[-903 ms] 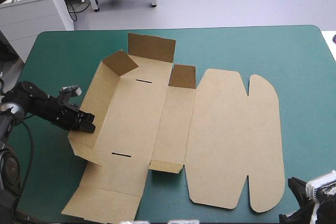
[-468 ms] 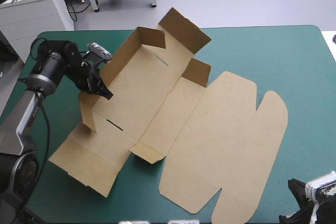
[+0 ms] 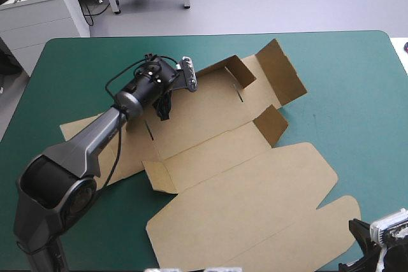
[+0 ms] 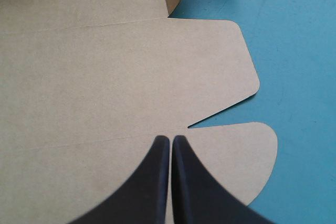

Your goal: Fold the box

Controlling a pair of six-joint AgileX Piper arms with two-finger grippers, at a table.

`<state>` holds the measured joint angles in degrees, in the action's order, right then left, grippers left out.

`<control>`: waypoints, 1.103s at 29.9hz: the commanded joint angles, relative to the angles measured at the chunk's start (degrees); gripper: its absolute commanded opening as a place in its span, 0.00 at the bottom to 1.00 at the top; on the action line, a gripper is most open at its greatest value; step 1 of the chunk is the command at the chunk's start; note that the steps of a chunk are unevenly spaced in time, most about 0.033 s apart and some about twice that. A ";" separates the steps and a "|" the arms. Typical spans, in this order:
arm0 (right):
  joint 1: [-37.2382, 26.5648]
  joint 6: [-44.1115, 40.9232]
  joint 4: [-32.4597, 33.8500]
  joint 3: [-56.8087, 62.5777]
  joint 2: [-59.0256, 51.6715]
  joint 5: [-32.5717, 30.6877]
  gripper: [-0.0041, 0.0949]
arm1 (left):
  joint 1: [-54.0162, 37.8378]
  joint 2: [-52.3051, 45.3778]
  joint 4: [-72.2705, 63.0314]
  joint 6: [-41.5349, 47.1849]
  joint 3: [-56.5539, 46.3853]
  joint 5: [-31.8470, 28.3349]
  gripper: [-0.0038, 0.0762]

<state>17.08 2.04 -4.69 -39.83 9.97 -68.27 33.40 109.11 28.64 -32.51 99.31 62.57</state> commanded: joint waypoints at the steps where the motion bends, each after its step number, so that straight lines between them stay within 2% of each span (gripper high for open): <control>1: -0.25 0.55 -0.17 -1.36 0.88 2.59 0.04 | 3.23 -2.20 8.70 -0.65 1.66 -2.60 0.04; 5: -0.25 0.55 -0.17 -1.36 0.88 2.45 0.04 | 5.97 -2.47 13.68 6.73 1.66 -6.49 0.04; 10: -0.25 0.55 -0.17 -1.36 0.88 2.55 0.04 | 10.40 -4.36 14.92 9.60 -0.25 -5.01 0.04; 13: -0.25 0.55 -0.17 -1.36 0.88 2.52 0.04 | 14.47 -7.38 19.11 11.84 -5.57 -6.29 0.04; 20: -0.25 0.55 -0.17 -1.36 0.88 2.52 0.04 | 23.47 -17.65 41.51 28.36 -24.74 -12.77 0.04; 24: -0.25 0.55 -0.17 -1.36 0.88 2.52 0.04 | 25.45 -23.14 51.95 35.07 -33.66 -13.74 0.04; 28: -0.25 0.55 -0.17 -1.36 0.88 2.52 0.04 | 25.45 -27.10 57.36 37.47 -40.72 -15.88 0.04; 33: -0.25 0.55 0.04 -1.36 0.88 2.52 0.04 | 25.45 -29.02 59.05 41.29 -44.41 -15.94 0.04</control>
<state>17.08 2.04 -4.69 -39.83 9.97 -69.08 58.49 82.73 83.13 7.66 54.94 45.28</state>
